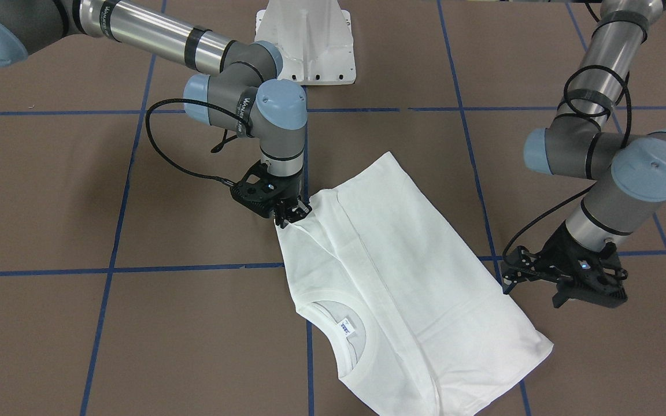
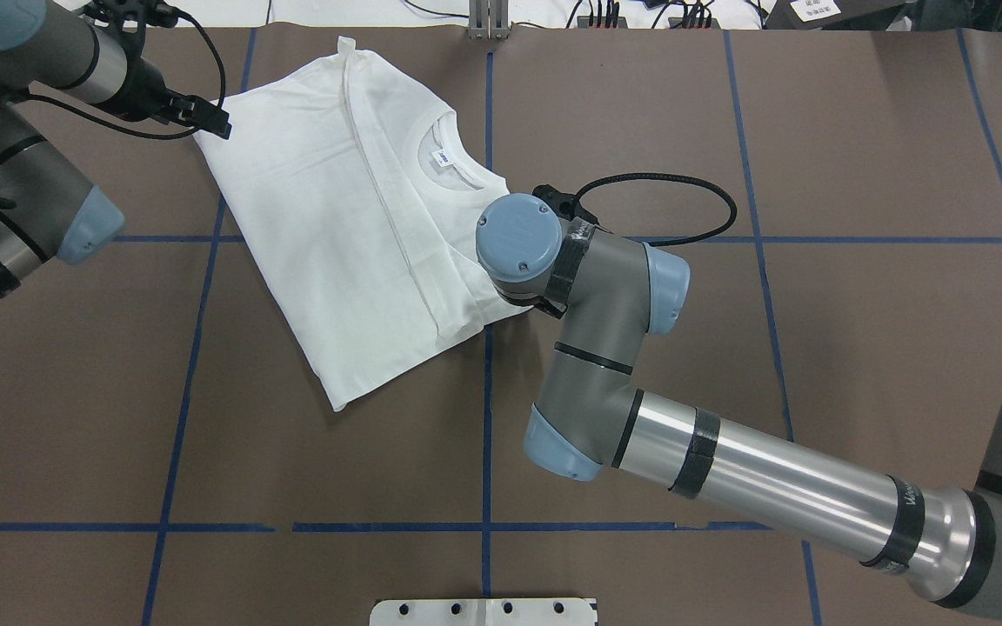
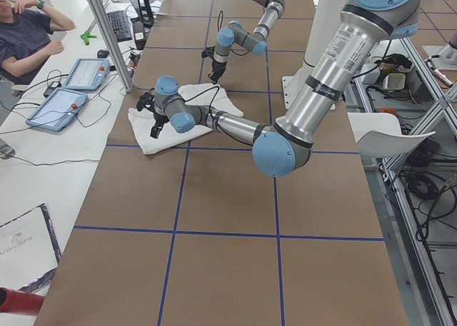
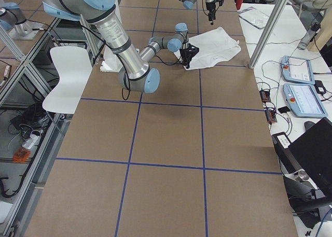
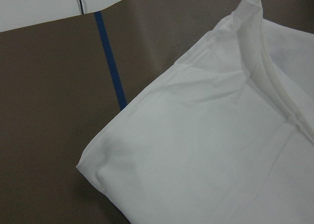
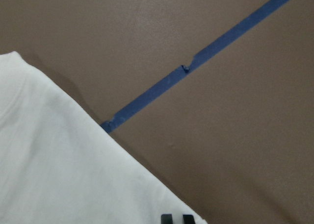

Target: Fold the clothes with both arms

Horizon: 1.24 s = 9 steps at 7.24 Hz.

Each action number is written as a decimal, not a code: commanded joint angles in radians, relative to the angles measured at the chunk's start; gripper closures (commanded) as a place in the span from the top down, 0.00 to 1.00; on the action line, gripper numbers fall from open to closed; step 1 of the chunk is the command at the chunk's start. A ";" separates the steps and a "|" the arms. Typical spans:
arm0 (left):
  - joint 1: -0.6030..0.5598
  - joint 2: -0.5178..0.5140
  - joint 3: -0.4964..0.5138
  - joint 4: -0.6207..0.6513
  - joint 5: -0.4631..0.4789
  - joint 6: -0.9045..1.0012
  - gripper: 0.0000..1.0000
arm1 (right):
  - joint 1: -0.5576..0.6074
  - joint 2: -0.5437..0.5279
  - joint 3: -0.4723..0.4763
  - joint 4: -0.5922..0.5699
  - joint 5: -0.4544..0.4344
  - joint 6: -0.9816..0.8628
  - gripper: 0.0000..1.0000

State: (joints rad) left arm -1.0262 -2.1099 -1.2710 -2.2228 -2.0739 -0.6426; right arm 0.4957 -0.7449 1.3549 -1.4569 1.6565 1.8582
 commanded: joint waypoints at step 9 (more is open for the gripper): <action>0.000 0.013 -0.018 0.002 -0.003 0.000 1.00 | -0.002 -0.082 0.059 0.099 -0.001 -0.021 0.80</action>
State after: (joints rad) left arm -1.0262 -2.0971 -1.2878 -2.2224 -2.0765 -0.6438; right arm 0.4940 -0.8044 1.4090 -1.4060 1.6562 1.8348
